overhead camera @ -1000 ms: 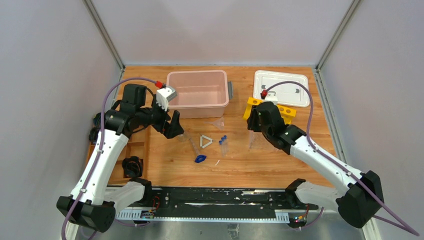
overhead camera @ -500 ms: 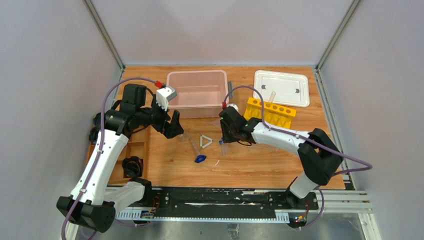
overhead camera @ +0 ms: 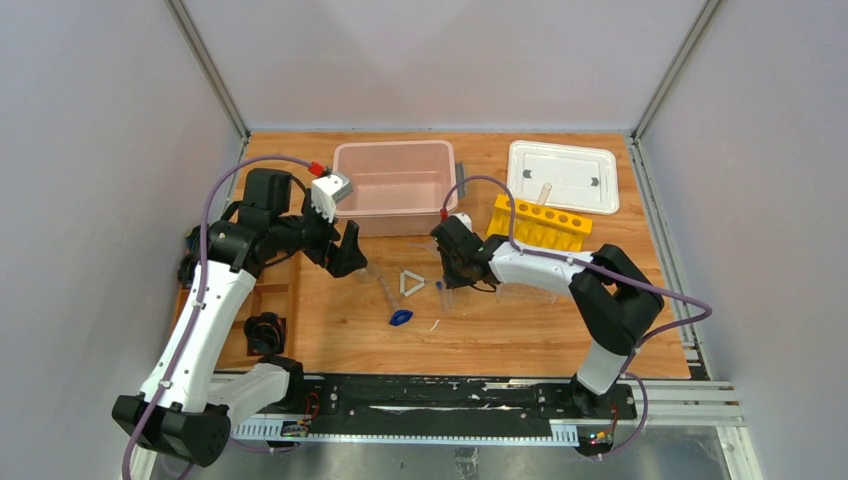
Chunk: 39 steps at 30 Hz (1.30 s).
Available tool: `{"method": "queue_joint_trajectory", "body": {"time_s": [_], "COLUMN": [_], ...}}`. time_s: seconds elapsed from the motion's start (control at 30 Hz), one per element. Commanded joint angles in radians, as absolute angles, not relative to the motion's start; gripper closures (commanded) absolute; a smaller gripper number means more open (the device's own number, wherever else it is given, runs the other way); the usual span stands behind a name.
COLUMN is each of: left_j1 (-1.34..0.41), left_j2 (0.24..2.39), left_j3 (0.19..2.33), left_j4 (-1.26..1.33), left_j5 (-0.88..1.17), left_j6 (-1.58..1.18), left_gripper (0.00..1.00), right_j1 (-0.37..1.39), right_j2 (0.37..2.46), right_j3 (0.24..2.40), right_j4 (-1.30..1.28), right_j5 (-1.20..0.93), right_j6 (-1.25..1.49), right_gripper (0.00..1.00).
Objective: Organize the chemistry lab equipment
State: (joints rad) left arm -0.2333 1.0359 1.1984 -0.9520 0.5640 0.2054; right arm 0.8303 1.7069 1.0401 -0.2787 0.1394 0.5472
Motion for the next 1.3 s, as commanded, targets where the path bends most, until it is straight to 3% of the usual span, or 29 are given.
{"method": "queue_joint_trajectory", "body": {"time_s": [0.0,0.4,0.47,0.6,0.7,0.77,0.87,0.9,1.27], "left_j1": [-0.238,-0.239,-0.239,-0.239,-0.238,-0.239,-0.239,-0.239,-0.238], "left_j2": [1.006,1.010,1.009,1.011,1.015,1.016,1.016,1.016,1.027], "left_j3": [1.204,1.207,1.204,1.208,1.216,1.217,1.214,1.212,1.237], "left_j4": [-0.945,-0.945,-0.945,-0.945,-0.946,-0.946,-0.945,-0.945,-0.943], "left_j5": [0.563,0.568,0.569,0.562,0.538,0.533,0.543,0.546,0.578], "left_j6": [0.207,0.200,0.199,0.198,0.194,0.195,0.198,0.198,0.205], "left_gripper": [0.00,0.00,0.00,0.00,0.00,0.00,0.00,0.00,0.00], "right_j1": [0.835,0.819,0.818,0.811,0.810,0.809,0.804,0.799,0.818], "right_j2": [1.727,1.722,1.740,1.787,1.789,1.780,1.749,1.728,1.428], "right_j3": [1.046,1.014,1.018,1.048,1.052,1.051,1.051,1.052,1.111], "right_j4": [-0.300,-0.300,-0.301,-0.341,-0.348,-0.348,-0.360,-0.366,-0.375], "right_j5": [0.188,0.199,0.202,0.210,0.213,0.216,0.225,0.224,0.132], "right_j6": [0.559,0.566,0.563,0.578,0.586,0.586,0.589,0.591,0.652], "right_gripper": [0.75,0.84,0.83,0.70,0.67,0.75,0.98,1.00,1.00]}}
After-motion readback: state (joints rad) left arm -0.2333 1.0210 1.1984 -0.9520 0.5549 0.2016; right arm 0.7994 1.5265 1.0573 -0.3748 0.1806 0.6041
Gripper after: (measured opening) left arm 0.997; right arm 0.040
